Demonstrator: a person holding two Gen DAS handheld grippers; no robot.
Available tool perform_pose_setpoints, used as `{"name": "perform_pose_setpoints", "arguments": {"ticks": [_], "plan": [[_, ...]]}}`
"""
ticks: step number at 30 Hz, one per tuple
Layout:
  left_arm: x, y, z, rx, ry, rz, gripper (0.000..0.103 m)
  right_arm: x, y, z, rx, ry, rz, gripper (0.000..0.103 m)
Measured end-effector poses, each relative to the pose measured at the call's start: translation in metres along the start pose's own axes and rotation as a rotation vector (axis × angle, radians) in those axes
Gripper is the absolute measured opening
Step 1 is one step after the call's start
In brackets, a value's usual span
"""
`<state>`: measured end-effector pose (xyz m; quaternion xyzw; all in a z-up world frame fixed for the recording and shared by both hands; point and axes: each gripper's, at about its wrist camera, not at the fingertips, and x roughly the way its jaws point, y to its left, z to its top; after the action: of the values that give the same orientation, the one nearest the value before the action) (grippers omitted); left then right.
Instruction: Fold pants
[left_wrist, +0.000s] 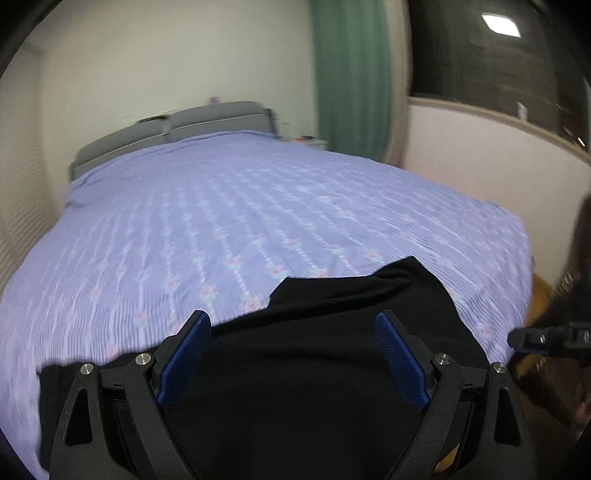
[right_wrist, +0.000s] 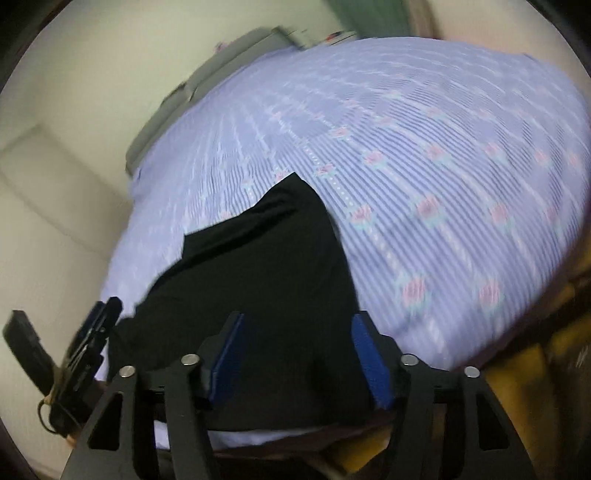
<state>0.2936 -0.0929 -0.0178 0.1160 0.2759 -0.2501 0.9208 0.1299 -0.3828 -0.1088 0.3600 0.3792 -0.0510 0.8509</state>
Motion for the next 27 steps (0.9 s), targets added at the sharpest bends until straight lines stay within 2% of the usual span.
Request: {"name": "perform_pose_setpoints", "arguments": {"ticks": [6,7,10,12,16,19,23,27], "plan": [[0.021,-0.010,0.028,0.256,0.073,-0.172,0.091,-0.008,0.003,-0.057,0.175,-0.077,0.019,0.064],[0.029,-0.014,0.032,0.336,0.094,-0.197,0.091,-0.006,0.006,-0.066,0.204,-0.084,0.023,0.064],[0.052,-0.023,0.043,0.493,0.147,-0.269,0.091,0.001,0.017,-0.084,0.261,-0.094,0.040,0.064],[0.068,-0.028,0.052,0.555,0.184,-0.335,0.091,0.009,0.023,-0.092,0.297,-0.087,0.050,0.064],[0.097,-0.038,0.072,0.603,0.226,-0.482,0.091,0.026,0.023,-0.100,0.403,-0.070,0.048,0.064],[0.124,-0.051,0.080,0.604,0.276,-0.591,0.091,0.037,0.018,-0.101,0.477,-0.056,-0.001,0.064],[0.171,-0.075,0.079,0.643,0.387,-0.654,0.089,0.048,0.007,-0.096,0.542,-0.036,-0.053,0.064],[0.207,-0.095,0.072,0.665,0.471,-0.700,0.086,0.052,-0.007,-0.086,0.570,-0.068,-0.085,0.064]]}}
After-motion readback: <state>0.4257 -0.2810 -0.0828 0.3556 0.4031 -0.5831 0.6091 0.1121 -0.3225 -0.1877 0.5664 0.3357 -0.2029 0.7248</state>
